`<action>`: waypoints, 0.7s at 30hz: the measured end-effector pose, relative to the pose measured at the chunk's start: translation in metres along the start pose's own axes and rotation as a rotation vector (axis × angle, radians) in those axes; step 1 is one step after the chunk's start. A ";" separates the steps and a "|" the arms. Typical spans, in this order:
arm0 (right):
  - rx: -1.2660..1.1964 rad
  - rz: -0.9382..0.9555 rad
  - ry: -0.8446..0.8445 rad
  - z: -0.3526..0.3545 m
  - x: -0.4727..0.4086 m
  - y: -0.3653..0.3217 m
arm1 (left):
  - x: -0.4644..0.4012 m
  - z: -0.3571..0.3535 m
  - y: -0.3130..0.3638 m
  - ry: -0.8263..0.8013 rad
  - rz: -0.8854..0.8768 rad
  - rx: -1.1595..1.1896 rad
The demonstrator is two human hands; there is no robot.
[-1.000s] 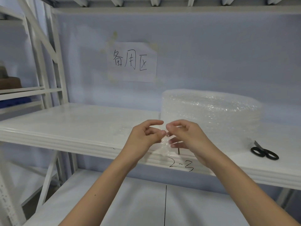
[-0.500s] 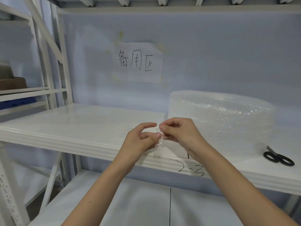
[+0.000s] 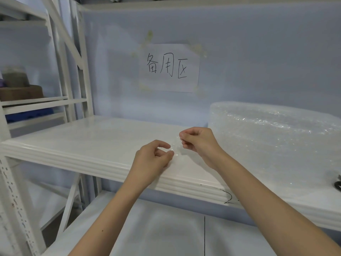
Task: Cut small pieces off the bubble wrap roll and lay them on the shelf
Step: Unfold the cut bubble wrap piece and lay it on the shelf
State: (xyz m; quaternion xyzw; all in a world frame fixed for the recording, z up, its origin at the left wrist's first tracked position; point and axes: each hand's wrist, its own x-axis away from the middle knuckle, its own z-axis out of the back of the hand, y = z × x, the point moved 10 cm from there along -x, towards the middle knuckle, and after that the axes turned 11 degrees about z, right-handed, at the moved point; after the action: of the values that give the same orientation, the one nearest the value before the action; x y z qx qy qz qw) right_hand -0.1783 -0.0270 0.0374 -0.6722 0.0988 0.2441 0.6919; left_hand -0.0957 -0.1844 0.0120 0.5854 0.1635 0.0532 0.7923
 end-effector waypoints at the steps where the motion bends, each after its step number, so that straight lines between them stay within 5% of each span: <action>1: 0.011 -0.001 -0.005 -0.001 -0.005 0.002 | -0.002 0.002 -0.001 0.003 0.006 -0.012; 11: 0.138 -0.072 -0.061 -0.004 -0.019 0.036 | -0.012 0.007 -0.002 -0.003 0.021 -0.007; 21: 0.544 0.001 -0.031 0.006 -0.024 0.036 | -0.011 0.008 -0.003 -0.003 0.043 0.021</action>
State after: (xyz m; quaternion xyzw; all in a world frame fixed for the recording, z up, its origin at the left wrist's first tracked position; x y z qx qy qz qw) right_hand -0.2165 -0.0264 0.0174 -0.4578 0.1502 0.2193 0.8484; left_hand -0.1039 -0.1955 0.0132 0.5972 0.1502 0.0675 0.7850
